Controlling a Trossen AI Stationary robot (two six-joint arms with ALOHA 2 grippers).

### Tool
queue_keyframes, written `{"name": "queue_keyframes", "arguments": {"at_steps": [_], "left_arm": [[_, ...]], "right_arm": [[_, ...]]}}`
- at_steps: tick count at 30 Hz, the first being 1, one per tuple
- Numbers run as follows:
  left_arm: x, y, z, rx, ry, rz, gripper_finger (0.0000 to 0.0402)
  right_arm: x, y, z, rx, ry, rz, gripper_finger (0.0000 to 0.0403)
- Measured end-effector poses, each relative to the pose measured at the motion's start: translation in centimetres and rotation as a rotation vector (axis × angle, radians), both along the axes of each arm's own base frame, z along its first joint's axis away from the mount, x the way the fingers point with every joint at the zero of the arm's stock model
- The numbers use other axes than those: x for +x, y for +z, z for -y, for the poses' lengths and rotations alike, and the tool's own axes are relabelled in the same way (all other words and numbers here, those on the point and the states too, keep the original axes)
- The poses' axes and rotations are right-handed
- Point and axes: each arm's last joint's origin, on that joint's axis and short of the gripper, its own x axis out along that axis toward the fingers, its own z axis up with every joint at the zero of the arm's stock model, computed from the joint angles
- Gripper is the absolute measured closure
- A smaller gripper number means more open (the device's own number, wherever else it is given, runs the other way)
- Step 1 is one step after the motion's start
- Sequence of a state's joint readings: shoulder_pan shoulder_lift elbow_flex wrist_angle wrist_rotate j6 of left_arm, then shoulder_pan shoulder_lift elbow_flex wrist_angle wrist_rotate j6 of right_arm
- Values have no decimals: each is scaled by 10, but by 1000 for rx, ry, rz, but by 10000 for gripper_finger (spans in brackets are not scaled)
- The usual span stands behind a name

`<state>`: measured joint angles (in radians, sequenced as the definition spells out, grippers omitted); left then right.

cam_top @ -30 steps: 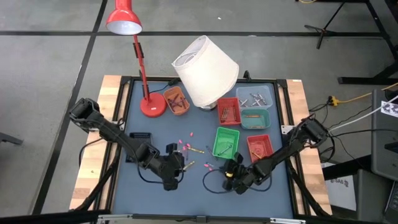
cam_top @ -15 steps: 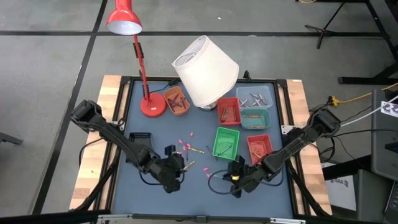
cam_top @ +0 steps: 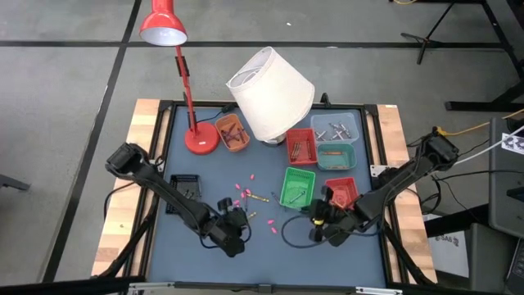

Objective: Sort crayons
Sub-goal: Put the light blue crayon into the green bin

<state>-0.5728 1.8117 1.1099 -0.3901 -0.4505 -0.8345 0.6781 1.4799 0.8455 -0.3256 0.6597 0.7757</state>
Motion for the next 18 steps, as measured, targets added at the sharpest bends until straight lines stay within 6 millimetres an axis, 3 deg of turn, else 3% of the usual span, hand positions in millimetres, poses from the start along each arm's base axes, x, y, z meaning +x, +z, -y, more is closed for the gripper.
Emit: {"name": "queue_keyframes", "arguments": {"at_steps": [8,18], "left_arm": [[4,-17,1,8,30,-27,308],[6,-31,1,19,55,-54,308]], "right_arm": [[-4,-7,19,-130,-61,-118,382],[7,-8,40,-107,-135,-153,381]]}}
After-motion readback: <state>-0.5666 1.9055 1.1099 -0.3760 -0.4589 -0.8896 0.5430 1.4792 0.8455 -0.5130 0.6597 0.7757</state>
